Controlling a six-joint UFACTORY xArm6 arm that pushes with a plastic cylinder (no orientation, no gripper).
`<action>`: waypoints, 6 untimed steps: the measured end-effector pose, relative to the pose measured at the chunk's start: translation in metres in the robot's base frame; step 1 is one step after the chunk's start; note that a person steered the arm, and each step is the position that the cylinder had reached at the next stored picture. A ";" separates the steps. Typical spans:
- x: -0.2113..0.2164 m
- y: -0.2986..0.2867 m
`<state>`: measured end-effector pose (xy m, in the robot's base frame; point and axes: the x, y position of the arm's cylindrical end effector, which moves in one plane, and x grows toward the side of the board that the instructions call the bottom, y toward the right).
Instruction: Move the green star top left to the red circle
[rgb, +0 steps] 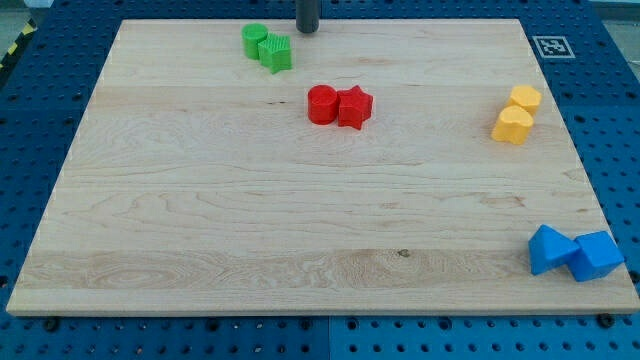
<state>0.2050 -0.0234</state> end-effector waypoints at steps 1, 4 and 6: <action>0.009 -0.029; 0.086 -0.065; 0.056 -0.056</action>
